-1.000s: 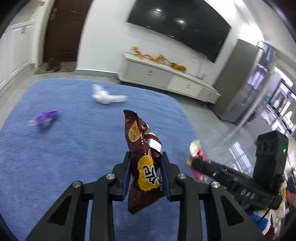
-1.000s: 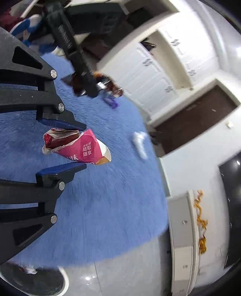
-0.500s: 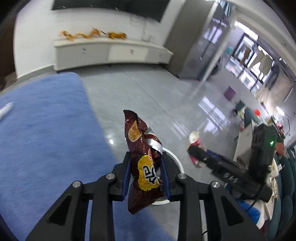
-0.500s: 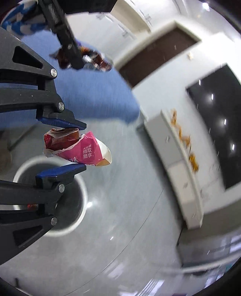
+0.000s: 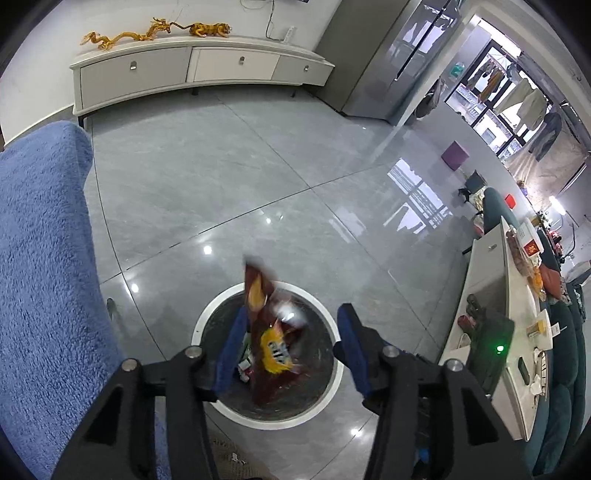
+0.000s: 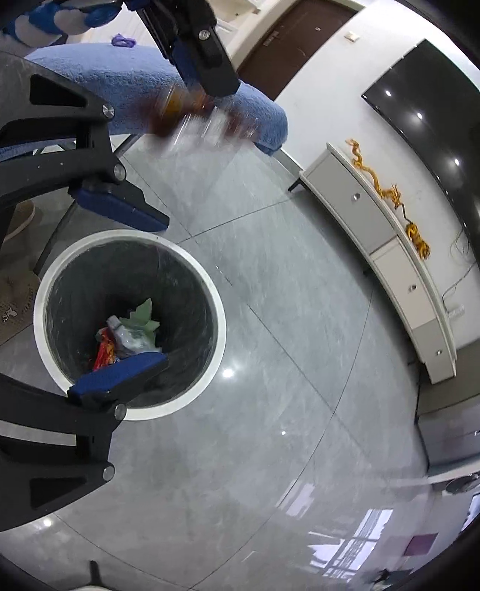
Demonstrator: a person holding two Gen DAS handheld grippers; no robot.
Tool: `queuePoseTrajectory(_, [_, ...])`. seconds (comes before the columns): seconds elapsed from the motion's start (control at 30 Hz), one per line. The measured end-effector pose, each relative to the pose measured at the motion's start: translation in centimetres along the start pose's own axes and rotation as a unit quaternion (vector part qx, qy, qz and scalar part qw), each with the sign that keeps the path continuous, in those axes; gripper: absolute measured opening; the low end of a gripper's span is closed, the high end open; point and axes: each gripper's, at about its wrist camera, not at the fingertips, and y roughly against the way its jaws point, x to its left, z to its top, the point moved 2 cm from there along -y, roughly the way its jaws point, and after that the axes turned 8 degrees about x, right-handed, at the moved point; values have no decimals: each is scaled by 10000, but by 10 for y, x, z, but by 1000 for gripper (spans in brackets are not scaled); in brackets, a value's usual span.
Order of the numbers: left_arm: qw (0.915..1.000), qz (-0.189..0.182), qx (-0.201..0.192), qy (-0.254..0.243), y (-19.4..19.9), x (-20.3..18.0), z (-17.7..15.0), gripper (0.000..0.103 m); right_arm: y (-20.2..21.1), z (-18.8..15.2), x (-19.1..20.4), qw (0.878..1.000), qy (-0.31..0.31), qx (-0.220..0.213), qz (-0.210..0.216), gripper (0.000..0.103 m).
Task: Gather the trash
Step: 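Open both tools to drop the chip bag and pink wrapper into the bin, then move both open tools back to the purple bag and white plastic bag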
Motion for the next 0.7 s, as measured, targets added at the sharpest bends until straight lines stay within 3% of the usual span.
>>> queuePoseTrajectory(0.33, [9996, 151, -205, 80, 17, -1, -1, 53, 15, 1, -2, 9996, -216, -185, -89, 70])
queuePoseTrajectory(0.7, [9943, 598, -876, 143, 78, 14, -22, 53, 65, 5, 33, 9972, 90, -740, 29, 79])
